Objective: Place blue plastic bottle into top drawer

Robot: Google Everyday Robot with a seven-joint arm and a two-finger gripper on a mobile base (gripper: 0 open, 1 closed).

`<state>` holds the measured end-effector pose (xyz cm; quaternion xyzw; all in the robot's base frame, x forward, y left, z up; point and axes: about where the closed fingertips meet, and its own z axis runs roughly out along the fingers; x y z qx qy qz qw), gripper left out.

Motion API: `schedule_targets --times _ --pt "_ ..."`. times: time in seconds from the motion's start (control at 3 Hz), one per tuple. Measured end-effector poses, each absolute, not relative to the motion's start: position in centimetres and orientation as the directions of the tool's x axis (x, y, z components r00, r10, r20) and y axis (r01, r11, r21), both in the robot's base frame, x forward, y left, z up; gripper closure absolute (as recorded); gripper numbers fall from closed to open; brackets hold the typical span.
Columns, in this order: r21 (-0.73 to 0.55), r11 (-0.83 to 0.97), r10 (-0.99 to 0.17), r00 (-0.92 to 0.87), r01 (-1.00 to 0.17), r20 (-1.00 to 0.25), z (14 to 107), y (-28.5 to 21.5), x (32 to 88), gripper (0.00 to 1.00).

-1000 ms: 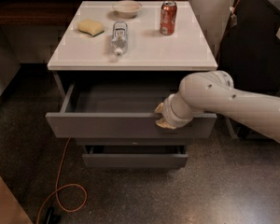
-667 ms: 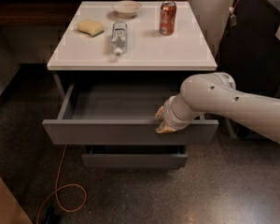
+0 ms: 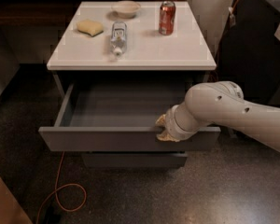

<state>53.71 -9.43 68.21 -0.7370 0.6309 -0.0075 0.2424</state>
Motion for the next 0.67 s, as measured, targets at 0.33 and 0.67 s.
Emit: schedule_targets --times 0.33,0.67 --pt "-0.367 -0.086 -0.934 0.204 -0.926 -0.295 68.2 -9.4 53.7 1.0" --pt "-0.407 -0.129 -0.924 0.259 -0.904 -0.282 70.3 -8.5 51.4 0.86"
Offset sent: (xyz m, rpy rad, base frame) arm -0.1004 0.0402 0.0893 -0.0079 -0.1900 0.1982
